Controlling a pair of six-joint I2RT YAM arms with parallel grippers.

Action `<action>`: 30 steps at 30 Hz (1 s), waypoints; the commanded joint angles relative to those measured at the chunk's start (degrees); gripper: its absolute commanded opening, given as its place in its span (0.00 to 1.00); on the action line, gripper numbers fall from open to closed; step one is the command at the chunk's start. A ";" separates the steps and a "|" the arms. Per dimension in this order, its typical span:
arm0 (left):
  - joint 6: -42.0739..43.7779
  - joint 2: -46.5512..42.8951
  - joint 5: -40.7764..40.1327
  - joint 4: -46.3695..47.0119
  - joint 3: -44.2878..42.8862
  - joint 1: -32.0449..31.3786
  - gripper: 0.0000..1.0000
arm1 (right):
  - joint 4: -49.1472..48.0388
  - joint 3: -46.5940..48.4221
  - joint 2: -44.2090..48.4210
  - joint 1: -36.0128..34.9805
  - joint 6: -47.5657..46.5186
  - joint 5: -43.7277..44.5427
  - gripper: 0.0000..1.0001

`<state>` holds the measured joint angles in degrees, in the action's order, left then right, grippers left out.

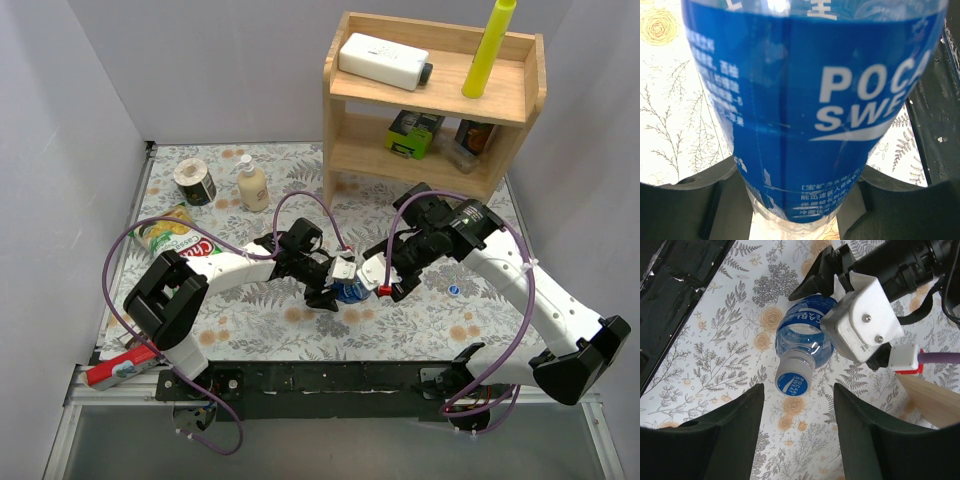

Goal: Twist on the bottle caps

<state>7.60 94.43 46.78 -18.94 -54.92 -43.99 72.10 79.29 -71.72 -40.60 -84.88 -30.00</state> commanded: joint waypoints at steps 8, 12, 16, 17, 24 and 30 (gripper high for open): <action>1.11 -1.88 2.70 0.22 -2.39 0.31 0.00 | -0.29 -1.59 0.09 -2.55 -2.66 0.73 0.54; 1.02 -1.97 2.96 0.48 -2.30 0.31 0.00 | -0.55 -1.85 -0.43 -2.64 -2.66 1.78 0.44; 0.14 -2.67 3.22 1.71 -1.78 0.57 0.00 | -0.90 -2.55 -0.44 -2.73 -2.74 2.66 0.38; -0.03 -2.94 3.31 2.06 -1.51 0.57 0.00 | -1.60 -3.51 0.09 -2.64 -3.01 2.84 0.38; -0.39 -3.20 3.31 3.03 -1.42 0.74 0.00 | -2.75 -5.37 1.94 -2.73 -3.80 3.45 0.43; -0.91 -2.85 3.57 3.47 -1.60 0.83 0.00 | -2.31 -5.28 1.94 -2.73 -3.98 3.89 0.42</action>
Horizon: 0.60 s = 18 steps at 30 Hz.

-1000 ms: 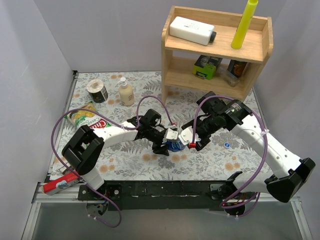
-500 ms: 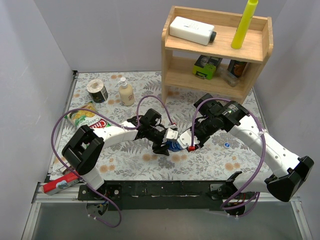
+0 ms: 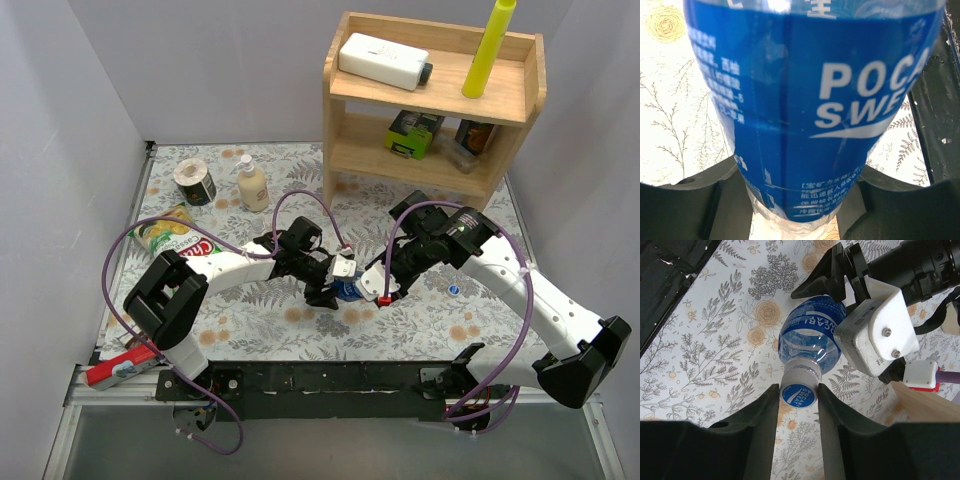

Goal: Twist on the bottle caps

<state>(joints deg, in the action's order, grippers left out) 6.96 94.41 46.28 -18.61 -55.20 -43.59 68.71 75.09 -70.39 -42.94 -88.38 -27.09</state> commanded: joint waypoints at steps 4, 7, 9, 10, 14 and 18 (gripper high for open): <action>-0.46 -2.92 3.99 3.32 -1.23 0.44 0.00 | 0.38 -1.70 1.04 -0.39 -0.66 1.34 0.45; -0.63 -3.00 4.17 3.41 -1.23 0.44 0.00 | 0.29 -1.61 0.78 -0.39 -0.39 1.69 0.43; -0.63 -3.00 4.43 3.32 -1.23 0.44 0.00 | 0.20 -1.96 0.78 -0.39 -0.39 2.22 0.42; -0.63 -2.92 4.52 3.32 -1.23 0.53 0.00 | -0.41 -2.31 0.87 -0.39 0.04 2.31 0.41; -2.90 -3.35 4.61 5.76 -0.79 0.61 0.00 | -3.83 -1.62 0.08 -0.31 5.39 1.87 0.21; -12.91 -6.25 3.38 17.96 2.89 1.23 0.00 | -4.20 1.02 -4.30 2.76 15.32 -3.66 0.01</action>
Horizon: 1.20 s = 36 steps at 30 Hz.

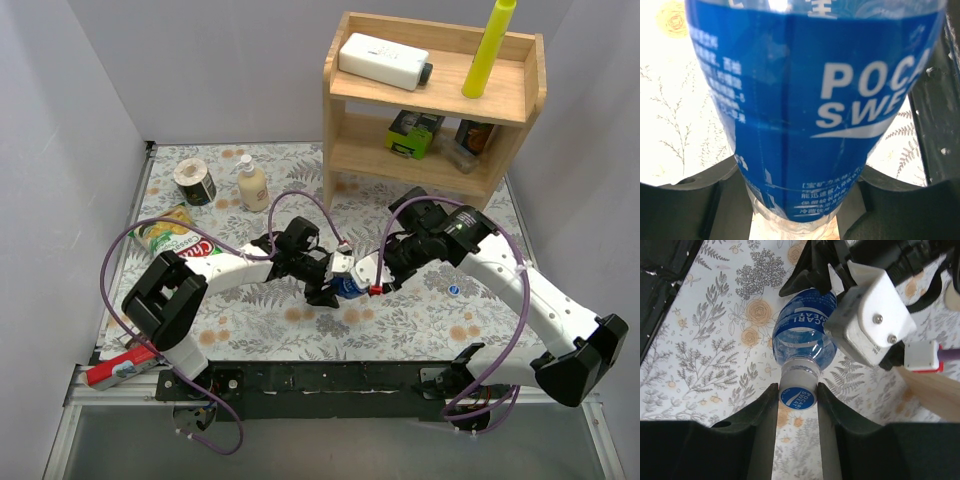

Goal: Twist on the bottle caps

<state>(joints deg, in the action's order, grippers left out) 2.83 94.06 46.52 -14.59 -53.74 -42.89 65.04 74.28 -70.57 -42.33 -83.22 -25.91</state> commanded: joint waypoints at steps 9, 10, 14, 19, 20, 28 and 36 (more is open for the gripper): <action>-28.21 -11.09 -6.96 45.16 8.83 0.18 0.00 | -2.27 4.82 -11.34 9.01 33.45 -16.80 0.01; -29.01 -10.92 -8.10 46.22 8.56 0.18 0.00 | -5.15 4.56 -11.52 9.45 36.17 -17.59 0.01; -31.57 -10.48 -10.57 49.48 7.51 -0.61 0.00 | -10.18 2.63 -12.49 9.54 46.72 -21.10 0.01; -30.87 -9.86 -15.92 47.64 5.49 -2.10 0.00 | -15.02 0.25 -14.07 9.54 60.18 -18.83 0.01; -30.78 -9.95 -18.55 47.55 5.48 -2.45 0.00 | -15.20 0.16 -14.33 9.54 61.41 -16.82 0.01; -29.38 -10.92 -25.96 47.82 7.50 -2.63 0.00 | -16.70 -2.30 -16.27 9.98 77.07 -15.83 0.01; -27.88 -12.24 -22.88 37.28 9.09 -2.55 0.00 | -16.70 5.24 -17.24 13.41 69.35 -16.45 0.27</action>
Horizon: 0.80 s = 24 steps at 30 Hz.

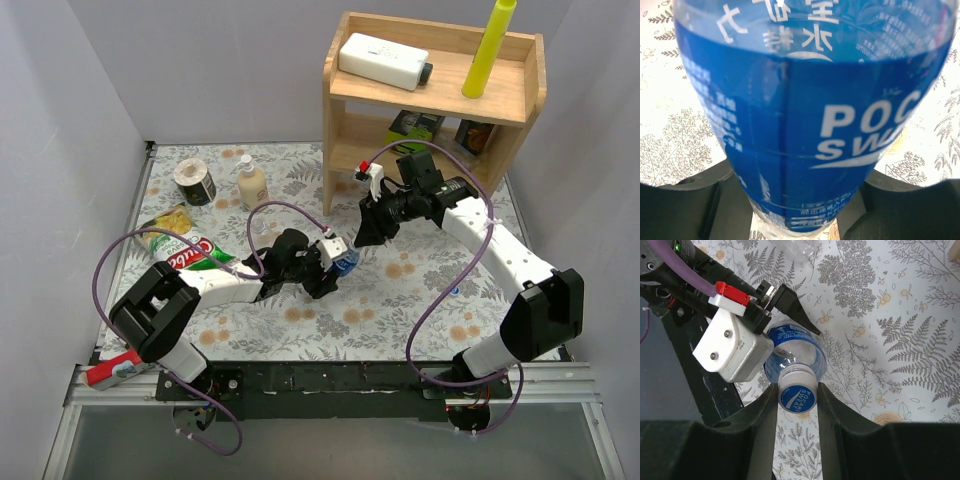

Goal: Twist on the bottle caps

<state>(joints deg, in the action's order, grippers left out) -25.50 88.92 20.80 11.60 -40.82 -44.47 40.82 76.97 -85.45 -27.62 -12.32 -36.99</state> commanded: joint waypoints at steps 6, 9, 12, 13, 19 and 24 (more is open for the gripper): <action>1.33 -6.92 6.09 3.70 -2.87 -0.80 0.00 | 16.21 13.55 -0.08 1.33 -16.39 -6.24 0.70; -0.08 -7.19 10.22 3.35 -2.43 -0.09 0.00 | 16.58 11.81 5.19 1.78 -21.33 -9.76 0.71; 0.27 -7.63 14.79 4.40 -1.90 0.35 0.00 | 10.18 5.05 11.87 1.78 -24.16 -11.08 0.71; 0.45 -7.63 16.19 5.10 -1.46 0.26 0.00 | 8.51 3.81 13.19 1.78 -24.68 -12.04 0.71; 1.32 -8.33 21.74 7.13 -2.33 0.79 0.00 | -0.02 -0.94 16.45 1.78 -27.49 -20.30 0.72; 3.35 -7.81 22.27 8.09 -3.21 0.87 0.00 | -9.69 -6.82 18.04 1.78 -23.38 -21.10 0.72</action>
<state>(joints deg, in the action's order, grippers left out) -24.03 83.55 40.18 17.15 -42.37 -43.99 40.58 73.38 -68.05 -25.96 -37.28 -54.61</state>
